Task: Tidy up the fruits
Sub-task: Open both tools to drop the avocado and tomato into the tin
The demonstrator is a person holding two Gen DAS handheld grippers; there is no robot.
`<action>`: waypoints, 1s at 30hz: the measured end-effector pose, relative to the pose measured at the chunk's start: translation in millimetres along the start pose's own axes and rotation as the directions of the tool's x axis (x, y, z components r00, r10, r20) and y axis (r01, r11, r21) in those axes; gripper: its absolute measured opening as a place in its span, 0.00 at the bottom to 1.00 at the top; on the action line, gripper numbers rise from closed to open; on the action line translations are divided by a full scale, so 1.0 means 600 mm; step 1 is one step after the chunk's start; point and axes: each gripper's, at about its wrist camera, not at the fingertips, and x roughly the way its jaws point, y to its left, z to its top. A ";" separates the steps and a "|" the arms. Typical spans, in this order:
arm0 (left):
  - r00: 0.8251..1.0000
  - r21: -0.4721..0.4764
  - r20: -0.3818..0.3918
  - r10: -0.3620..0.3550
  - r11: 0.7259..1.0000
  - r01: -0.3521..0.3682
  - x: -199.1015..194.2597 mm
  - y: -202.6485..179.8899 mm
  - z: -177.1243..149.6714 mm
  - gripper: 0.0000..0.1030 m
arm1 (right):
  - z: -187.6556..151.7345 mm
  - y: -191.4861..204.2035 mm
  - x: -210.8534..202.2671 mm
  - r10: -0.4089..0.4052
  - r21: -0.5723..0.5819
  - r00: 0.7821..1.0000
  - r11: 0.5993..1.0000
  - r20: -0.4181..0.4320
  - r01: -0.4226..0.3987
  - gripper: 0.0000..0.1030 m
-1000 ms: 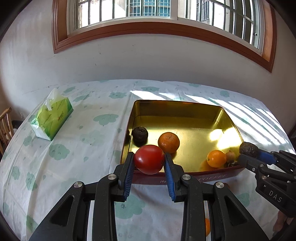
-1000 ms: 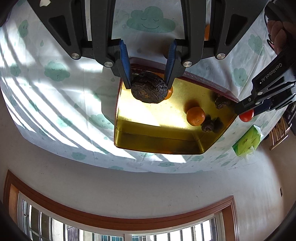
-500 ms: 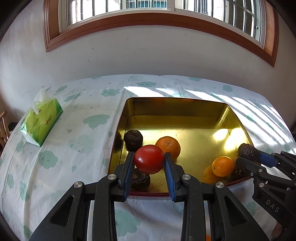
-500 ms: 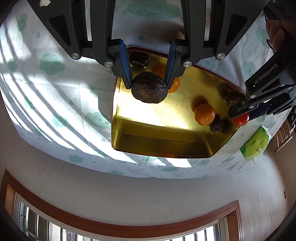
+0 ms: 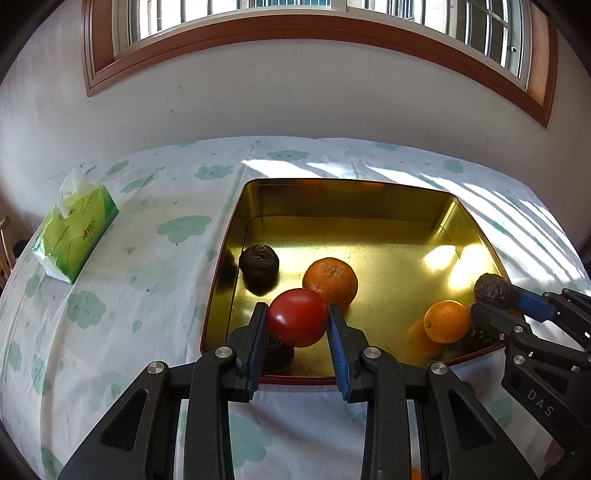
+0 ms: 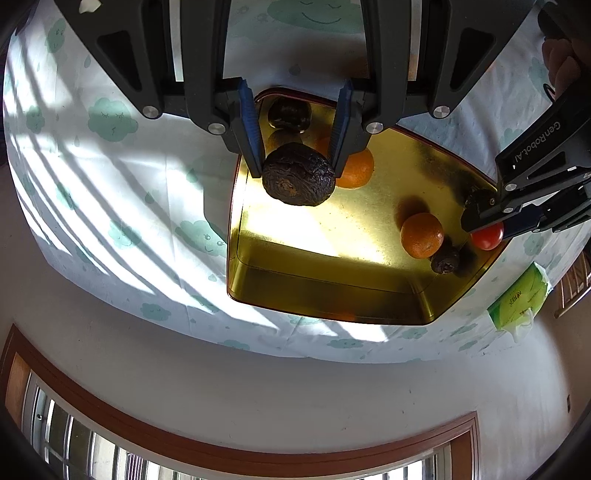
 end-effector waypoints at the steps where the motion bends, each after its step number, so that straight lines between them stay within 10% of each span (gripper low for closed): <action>1: 1.000 0.001 0.000 -0.001 1.000 0.001 0.000 0.000 0.000 0.32 | 0.000 0.000 0.000 -0.003 -0.003 1.000 1.000 0.001 0.003 0.31; 30: 1.000 -0.002 -0.027 0.013 1.000 -0.013 0.014 -0.002 -0.004 0.33 | 0.003 -0.006 0.004 0.023 0.040 1.000 0.999 -0.002 -0.023 0.34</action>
